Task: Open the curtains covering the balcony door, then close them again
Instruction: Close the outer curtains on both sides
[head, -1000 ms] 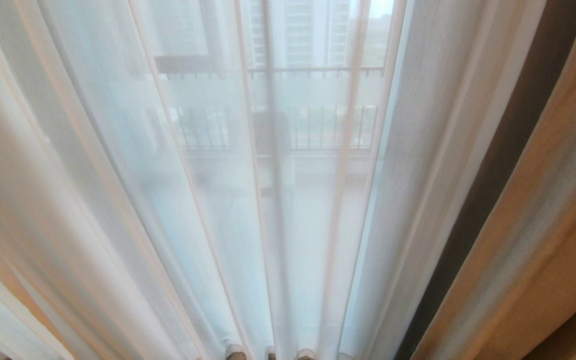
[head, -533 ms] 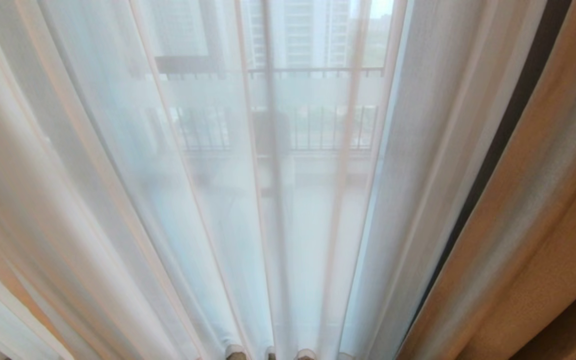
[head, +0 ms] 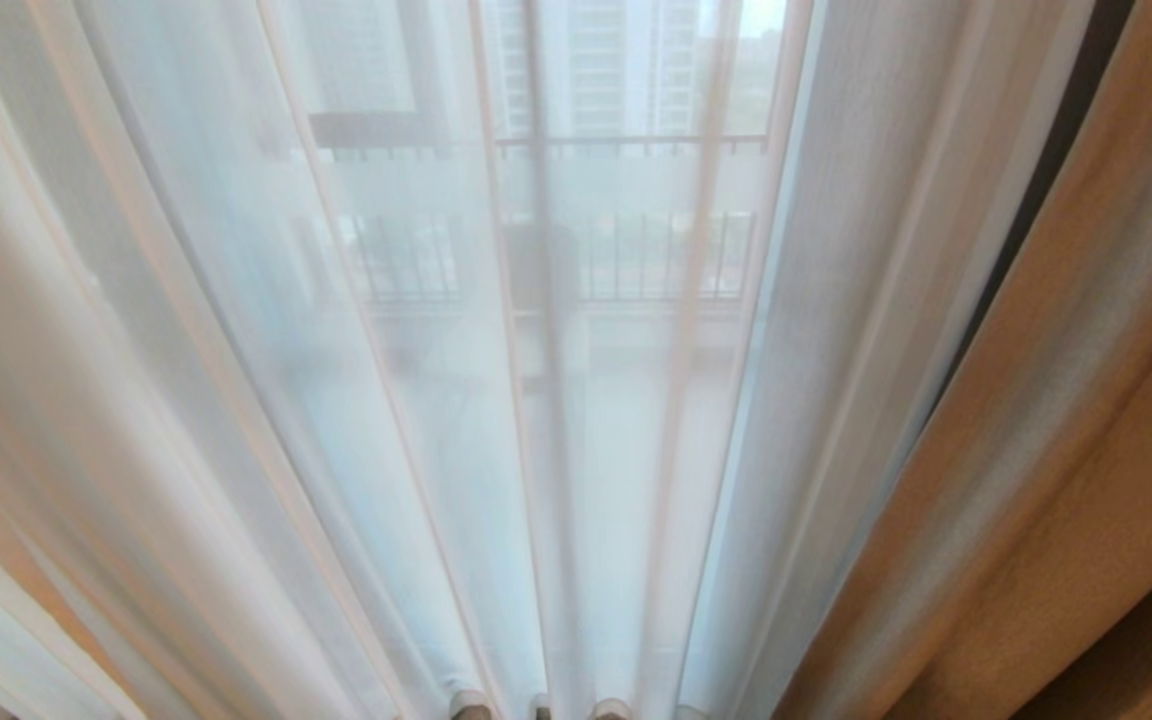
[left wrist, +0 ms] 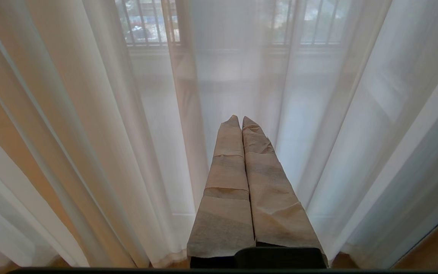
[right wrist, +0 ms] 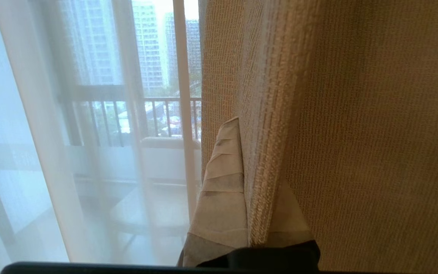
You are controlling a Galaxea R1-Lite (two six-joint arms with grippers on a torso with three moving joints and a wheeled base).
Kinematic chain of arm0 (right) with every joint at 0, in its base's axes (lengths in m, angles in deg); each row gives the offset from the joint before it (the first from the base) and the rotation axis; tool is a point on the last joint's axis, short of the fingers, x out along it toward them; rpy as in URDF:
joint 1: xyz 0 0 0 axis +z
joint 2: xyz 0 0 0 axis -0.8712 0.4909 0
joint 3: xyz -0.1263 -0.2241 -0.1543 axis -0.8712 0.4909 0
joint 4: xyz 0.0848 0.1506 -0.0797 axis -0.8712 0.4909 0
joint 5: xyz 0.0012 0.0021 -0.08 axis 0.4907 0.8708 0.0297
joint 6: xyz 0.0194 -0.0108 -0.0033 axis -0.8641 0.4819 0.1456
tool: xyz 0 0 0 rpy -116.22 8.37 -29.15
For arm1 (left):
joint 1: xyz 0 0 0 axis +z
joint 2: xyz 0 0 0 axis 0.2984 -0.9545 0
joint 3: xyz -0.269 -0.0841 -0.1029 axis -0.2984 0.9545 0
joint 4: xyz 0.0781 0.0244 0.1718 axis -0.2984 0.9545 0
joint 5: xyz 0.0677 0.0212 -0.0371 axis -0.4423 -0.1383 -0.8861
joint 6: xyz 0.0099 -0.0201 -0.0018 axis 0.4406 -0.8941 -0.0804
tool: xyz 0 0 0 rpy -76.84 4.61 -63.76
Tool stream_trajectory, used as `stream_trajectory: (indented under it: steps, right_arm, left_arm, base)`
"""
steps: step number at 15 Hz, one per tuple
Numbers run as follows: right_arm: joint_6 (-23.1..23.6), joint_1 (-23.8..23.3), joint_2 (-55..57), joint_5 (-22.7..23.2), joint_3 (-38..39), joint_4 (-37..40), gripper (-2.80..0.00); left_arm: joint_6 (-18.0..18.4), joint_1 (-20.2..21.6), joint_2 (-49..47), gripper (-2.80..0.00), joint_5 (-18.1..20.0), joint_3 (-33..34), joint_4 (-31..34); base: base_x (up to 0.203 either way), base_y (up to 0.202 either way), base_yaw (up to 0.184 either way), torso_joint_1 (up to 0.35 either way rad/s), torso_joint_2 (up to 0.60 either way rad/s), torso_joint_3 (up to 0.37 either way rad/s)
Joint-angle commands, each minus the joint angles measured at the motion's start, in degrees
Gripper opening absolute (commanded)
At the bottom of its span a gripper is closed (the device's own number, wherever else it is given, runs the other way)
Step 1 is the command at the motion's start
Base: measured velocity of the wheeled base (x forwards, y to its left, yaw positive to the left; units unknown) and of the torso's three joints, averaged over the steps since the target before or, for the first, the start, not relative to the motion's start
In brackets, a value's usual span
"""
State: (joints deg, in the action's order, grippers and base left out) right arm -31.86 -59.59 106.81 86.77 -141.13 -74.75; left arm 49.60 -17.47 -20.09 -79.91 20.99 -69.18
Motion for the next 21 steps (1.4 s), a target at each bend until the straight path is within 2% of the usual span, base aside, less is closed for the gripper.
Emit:
stream_trajectory:
  steps: [1,10,21]
  right_arm:
    - [-0.04,0.04,0.41,0.04,0.01,-0.07,-2.80]
    - [-0.04,0.06,0.52,0.04,-0.16,-0.16,-2.80]
    - [-0.04,0.13,0.26,0.04,-0.08,-0.16,-2.80]
  left_arm:
    - [-0.02,0.02,0.02,-2.80,-0.01,0.01,-0.02]
    - [0.07,0.02,0.02,-2.80,-0.01,0.01,-0.02]
    - [0.07,0.02,0.02,-2.80,-0.01,0.01,0.06]
  base:
    - [0.000,0.000,0.000,0.000,0.00,0.000]
    - [0.000,0.156,-0.003,0.001,0.00,0.001]
    - [0.000,0.191,-0.001,0.004,0.00,0.003]
